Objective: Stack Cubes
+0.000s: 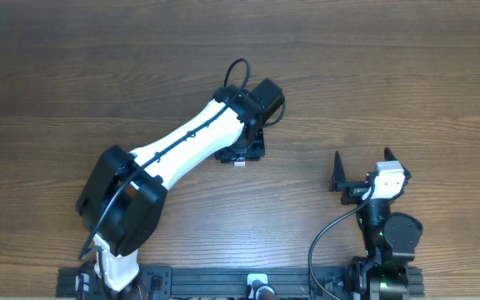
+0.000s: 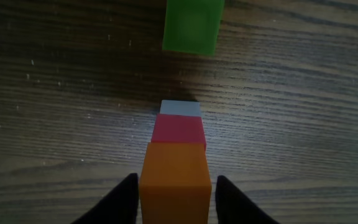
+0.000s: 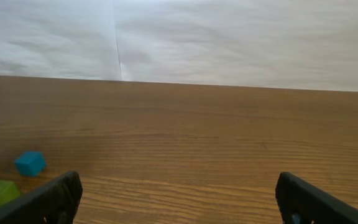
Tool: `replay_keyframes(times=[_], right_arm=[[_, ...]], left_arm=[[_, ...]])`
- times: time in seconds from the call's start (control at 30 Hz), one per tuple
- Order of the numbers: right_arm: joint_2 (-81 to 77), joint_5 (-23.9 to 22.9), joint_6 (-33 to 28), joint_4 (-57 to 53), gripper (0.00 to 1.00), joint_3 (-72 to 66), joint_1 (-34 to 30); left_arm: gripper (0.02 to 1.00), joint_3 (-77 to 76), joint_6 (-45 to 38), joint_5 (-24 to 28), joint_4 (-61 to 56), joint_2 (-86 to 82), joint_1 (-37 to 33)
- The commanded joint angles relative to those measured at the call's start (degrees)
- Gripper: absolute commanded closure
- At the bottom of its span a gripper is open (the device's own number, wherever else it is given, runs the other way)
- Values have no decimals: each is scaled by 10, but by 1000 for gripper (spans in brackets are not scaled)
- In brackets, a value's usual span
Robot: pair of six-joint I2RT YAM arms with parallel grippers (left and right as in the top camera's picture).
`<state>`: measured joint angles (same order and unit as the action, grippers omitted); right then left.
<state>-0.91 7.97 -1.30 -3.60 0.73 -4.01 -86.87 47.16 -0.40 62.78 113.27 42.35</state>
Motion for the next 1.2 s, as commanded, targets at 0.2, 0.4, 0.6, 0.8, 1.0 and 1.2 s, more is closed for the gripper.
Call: replay_keyframes(times=[0.2, 0.4, 0.6, 0.8, 1.0, 1.2], right_arm=[[6, -3, 4, 0, 9, -4, 3], [6, -3, 4, 0, 7, -4, 3], [6, -3, 4, 0, 7, -4, 3], [6, -3, 4, 0, 9, -4, 3], [6, -3, 4, 0, 9, -4, 3], [6, -3, 4, 0, 7, -4, 3]], left_arm=[[251, 4, -4, 3, -3, 9, 2], [20, 4, 17, -8, -28, -14, -14], [20, 4, 17, -17, -68, -77, -79], [23, 5, 7, -42, -82, -171, -171], [25, 37, -55, -78, -114, -323, -239], [34, 129, -132, -89, -181, -513, -266]])
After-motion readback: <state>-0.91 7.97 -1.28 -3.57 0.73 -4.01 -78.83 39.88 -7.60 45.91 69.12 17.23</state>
